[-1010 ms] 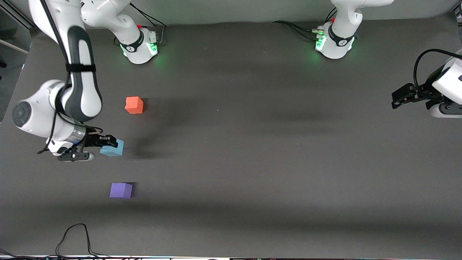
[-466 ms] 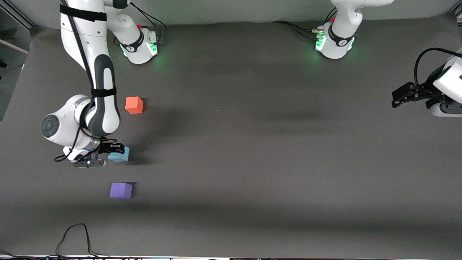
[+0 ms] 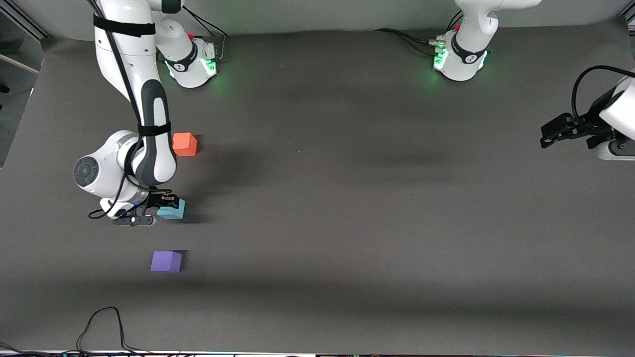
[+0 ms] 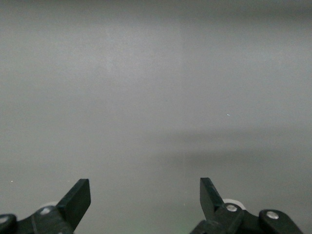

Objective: Place blue block between orange and purple blocks
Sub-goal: 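Move the blue cube between the orange and purple cubes and lower it, then open the right gripper to release the blue cube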

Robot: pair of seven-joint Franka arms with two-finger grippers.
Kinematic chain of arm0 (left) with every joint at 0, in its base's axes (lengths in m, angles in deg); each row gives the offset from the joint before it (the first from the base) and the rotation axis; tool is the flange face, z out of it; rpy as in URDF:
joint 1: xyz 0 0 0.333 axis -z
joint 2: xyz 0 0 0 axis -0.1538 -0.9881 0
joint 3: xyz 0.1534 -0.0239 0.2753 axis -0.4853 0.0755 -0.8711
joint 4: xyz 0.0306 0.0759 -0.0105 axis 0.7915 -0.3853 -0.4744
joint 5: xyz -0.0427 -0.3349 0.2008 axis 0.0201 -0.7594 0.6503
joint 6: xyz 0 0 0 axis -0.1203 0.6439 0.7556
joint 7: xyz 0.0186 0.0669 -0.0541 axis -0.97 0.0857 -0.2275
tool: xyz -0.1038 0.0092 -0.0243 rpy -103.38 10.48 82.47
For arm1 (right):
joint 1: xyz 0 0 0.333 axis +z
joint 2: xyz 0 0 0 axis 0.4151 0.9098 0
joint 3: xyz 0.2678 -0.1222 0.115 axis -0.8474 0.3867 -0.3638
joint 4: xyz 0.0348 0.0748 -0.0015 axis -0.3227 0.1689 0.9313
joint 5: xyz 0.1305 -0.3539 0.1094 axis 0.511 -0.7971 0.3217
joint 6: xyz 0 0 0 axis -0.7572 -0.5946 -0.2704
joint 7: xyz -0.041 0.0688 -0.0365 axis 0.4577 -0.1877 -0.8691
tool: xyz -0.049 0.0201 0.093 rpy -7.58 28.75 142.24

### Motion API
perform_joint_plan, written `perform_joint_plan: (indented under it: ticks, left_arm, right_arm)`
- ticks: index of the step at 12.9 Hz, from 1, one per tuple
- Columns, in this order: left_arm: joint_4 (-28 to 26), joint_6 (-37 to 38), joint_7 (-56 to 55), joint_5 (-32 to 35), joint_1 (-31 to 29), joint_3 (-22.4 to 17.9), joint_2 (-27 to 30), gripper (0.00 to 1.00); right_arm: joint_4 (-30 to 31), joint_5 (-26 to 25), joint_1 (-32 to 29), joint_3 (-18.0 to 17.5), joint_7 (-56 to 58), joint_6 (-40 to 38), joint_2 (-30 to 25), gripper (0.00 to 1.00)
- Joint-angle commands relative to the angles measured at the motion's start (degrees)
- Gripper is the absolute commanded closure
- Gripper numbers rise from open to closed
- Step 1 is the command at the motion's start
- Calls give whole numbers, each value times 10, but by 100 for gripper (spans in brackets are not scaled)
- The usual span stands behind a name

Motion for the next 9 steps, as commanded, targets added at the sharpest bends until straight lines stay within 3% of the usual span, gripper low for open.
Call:
perform_joint_plan:
  ticks: [1,6,8,9]
  left_arm:
    - [-3,5,10,-17,-3,-8,11,0]
    - [0,6,10,-19,-3,-11,10,0]
    - [1,10,10,-19,-3,-17,10,0]
    - [1,11,11,-18,-3,-23,11,0]
  right_arm:
    - [45,20,19,0,20,19,-10,49]
    - [52,20,28,1,13,19,-12,39]
    - [52,20,28,1,12,17,-15,25]
    - [52,20,29,2,11,15,-17,7]
